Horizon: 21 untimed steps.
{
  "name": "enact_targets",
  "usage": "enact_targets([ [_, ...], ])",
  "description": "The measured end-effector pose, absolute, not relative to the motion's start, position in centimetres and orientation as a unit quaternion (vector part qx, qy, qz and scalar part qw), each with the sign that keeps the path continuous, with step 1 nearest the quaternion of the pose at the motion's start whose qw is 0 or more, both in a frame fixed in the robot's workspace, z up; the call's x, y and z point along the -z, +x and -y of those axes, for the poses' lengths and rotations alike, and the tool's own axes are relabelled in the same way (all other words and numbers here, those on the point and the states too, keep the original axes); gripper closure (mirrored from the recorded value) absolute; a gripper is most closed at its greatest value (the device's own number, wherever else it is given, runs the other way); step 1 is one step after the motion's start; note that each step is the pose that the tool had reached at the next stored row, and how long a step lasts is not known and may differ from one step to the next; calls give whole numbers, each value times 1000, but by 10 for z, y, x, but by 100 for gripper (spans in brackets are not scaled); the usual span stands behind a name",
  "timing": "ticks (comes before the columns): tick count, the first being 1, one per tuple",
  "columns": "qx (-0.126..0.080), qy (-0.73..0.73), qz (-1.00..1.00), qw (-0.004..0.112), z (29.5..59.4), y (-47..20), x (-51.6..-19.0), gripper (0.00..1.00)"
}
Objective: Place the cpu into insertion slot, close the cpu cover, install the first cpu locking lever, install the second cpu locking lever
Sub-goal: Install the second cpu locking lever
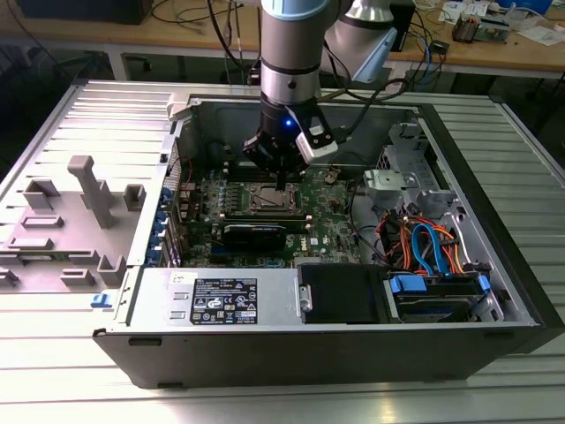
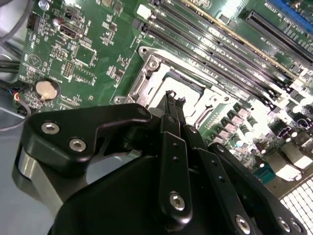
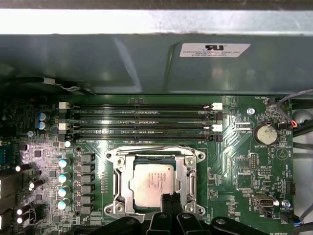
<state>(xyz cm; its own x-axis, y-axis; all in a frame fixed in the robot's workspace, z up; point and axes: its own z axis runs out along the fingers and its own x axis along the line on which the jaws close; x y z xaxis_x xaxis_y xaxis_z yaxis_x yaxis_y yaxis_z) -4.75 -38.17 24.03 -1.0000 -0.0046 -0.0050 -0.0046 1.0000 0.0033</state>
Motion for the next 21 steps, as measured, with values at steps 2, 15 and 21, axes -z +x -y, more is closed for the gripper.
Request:
enact_targets([
  [2,-2,-2,-1000,-2,382,-47,-246,89],
  [15,-1,-5,-1000,-12,402,-44,-246,89],
  [21,0,-19,-1000,-18,408,-44,-245,89],
])
